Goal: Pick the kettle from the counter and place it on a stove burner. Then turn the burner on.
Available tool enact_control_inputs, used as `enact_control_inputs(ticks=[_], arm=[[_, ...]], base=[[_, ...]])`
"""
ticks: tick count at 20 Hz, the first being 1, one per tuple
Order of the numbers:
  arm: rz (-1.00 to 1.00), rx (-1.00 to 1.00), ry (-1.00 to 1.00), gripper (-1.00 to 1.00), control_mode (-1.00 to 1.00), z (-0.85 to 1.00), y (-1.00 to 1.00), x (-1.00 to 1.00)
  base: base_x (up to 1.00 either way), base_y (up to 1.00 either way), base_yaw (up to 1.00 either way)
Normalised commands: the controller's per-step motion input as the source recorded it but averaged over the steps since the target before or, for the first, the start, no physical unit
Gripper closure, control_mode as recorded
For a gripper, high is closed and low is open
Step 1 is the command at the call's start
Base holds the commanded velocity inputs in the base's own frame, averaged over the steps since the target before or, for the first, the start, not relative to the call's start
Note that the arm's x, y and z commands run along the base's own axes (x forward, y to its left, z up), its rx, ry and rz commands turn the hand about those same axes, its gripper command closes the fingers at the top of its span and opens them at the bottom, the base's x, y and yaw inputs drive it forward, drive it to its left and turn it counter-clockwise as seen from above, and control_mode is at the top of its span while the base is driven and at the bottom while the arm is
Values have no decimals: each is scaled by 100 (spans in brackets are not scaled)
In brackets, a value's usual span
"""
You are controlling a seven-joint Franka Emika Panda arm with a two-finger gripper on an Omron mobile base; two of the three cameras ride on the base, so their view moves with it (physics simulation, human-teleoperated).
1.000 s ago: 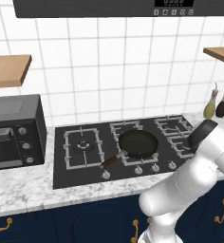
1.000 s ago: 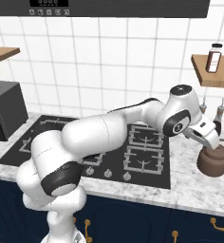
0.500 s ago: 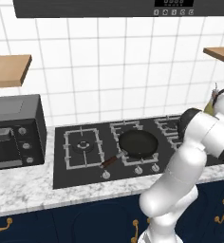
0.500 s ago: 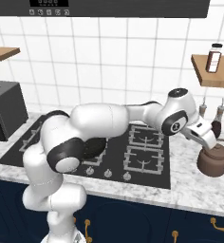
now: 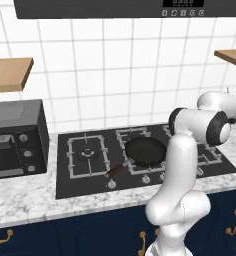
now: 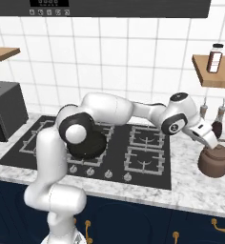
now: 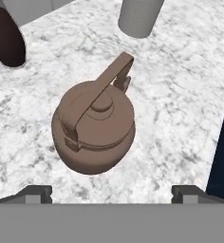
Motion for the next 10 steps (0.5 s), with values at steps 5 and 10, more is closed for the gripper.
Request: enact_control_inputs(ticks=[5, 10], arm=[[-2, 2, 10, -100, -100, 0, -30, 44], [-1, 0, 1, -100, -100, -6, -17, 37]], base=[[0, 0, 0], [0, 0, 0]])
